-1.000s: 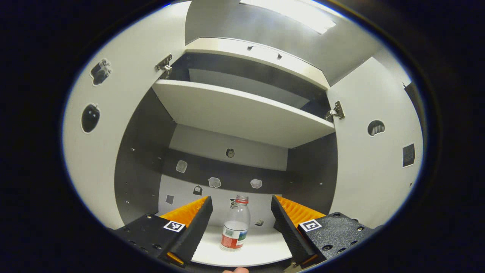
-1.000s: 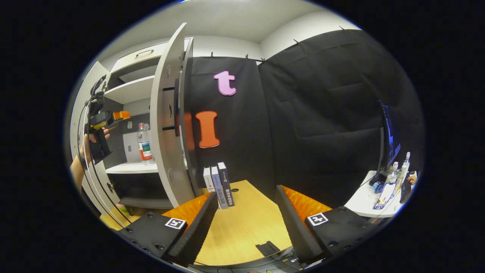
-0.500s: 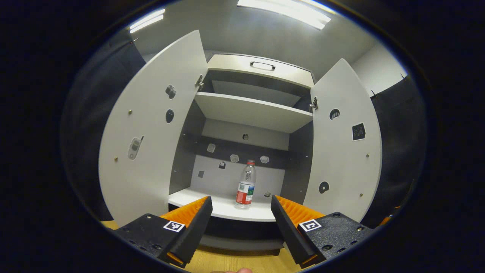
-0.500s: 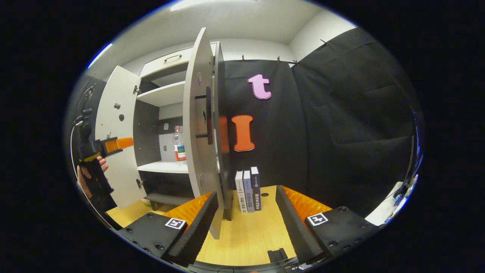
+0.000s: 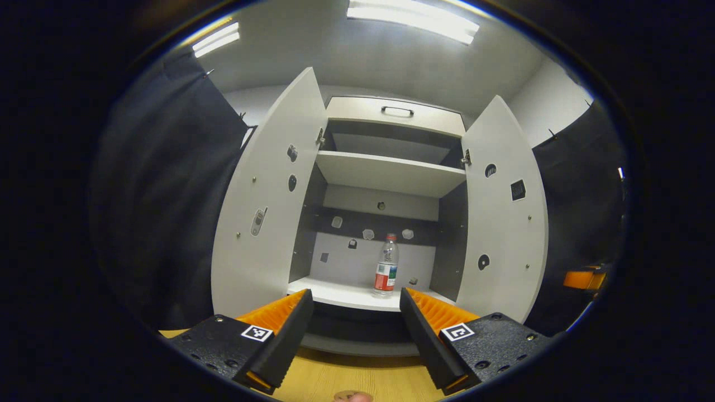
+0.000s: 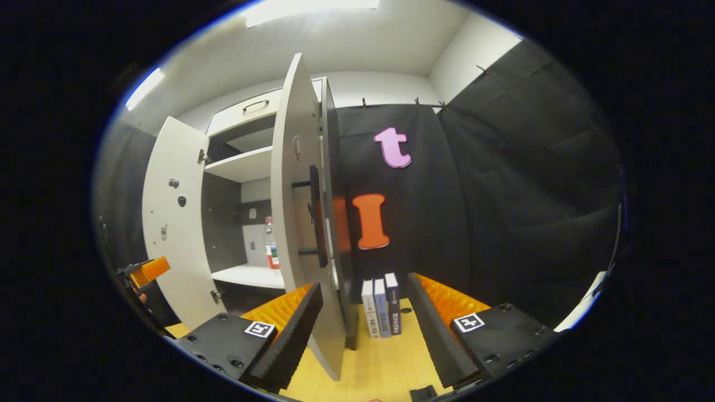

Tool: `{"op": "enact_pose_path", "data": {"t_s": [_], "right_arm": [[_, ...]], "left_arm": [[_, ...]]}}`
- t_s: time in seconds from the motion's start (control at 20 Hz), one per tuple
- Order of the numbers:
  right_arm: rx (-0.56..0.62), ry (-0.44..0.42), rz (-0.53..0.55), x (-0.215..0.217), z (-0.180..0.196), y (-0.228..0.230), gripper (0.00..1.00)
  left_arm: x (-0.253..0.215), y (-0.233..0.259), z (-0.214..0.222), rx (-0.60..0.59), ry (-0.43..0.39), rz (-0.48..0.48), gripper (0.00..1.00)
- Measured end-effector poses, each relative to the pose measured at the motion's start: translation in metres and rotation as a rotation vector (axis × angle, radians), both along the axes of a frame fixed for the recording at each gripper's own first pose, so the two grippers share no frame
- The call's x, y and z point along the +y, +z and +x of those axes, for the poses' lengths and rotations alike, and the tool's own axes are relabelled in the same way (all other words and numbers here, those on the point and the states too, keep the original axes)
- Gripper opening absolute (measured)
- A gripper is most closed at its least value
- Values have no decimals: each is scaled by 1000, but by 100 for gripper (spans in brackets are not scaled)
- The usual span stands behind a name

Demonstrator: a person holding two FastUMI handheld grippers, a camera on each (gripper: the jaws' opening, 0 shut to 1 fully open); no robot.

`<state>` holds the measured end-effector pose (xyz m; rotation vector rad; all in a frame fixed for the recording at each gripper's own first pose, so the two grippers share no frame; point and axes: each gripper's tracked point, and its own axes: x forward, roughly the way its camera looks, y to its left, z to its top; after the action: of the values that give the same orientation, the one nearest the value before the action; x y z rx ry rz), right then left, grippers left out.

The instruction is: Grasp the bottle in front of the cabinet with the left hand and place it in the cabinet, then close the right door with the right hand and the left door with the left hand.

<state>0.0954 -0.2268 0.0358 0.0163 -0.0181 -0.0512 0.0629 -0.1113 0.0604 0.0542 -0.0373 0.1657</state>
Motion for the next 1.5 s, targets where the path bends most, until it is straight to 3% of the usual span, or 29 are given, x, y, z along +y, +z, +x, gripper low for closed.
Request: {"op": "enact_pose_path", "data": {"t_s": [0.2,0.55,0.7,0.85,0.9,0.95,1.15,1.5], "right_arm": [[-55,-109,-54,-5,32,41,99],[-44,-138,-54,8,60,45,99],[-33,-150,-103,13,61,44,95],[-35,-122,-144,26,60,47,94],[-37,-108,-131,31,60,47,87],[-35,-89,-115,36,59,46,94],[-33,-24,-98,72,57,41,94],[-28,123,-77,155,78,33,94]], "left_arm": [[13,-20,8,52,-56,-36,95],[41,-45,20,91,-96,-125,94],[47,-47,23,84,-119,-113,94],[48,-50,25,84,-133,-124,95],[45,-52,25,88,-150,-139,94],[44,-55,24,90,-163,-157,95],[46,-57,25,87,-184,-166,94],[70,-57,15,85,-152,-161,95]]}}
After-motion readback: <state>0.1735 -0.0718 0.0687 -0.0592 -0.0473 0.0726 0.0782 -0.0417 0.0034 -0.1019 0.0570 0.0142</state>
